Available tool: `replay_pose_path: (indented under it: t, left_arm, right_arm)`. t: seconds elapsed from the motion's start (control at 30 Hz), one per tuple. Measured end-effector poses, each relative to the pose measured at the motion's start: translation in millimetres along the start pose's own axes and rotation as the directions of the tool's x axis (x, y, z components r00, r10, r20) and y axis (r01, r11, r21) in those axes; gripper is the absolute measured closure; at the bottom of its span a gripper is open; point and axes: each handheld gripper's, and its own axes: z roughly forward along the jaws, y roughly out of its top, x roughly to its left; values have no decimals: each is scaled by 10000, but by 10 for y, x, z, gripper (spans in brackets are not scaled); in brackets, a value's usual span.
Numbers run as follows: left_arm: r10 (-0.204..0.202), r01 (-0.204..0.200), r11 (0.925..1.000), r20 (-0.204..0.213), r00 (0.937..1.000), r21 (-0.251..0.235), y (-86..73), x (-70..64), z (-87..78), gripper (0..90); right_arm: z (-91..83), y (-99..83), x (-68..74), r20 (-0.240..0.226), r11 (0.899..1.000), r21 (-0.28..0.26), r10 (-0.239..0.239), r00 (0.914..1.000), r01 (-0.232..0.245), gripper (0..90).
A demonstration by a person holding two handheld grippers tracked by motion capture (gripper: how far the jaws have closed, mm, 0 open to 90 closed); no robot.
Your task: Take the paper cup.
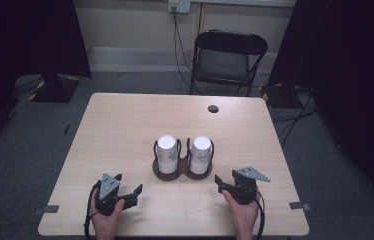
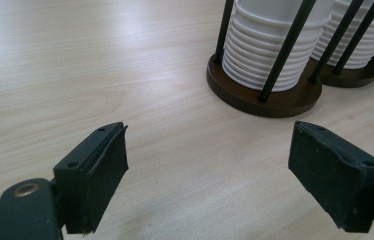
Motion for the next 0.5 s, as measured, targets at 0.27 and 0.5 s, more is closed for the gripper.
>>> replay_pose_path:
  t: [0.27, 0.5]
  left_arm:
    - [-142, 143, 9999, -61, 9999, 22, 0, 10, 0, 158]
    - [-136, 136, 9999, -122, 9998, 2, 0, 9, -5, 158]
  right_arm:
    - [-72, -4, 10, -275, 9993, -370, 68, 9996, -78, 305]
    - [-152, 54, 58, -636, 9955, -942, -145, 9979, 84, 353]
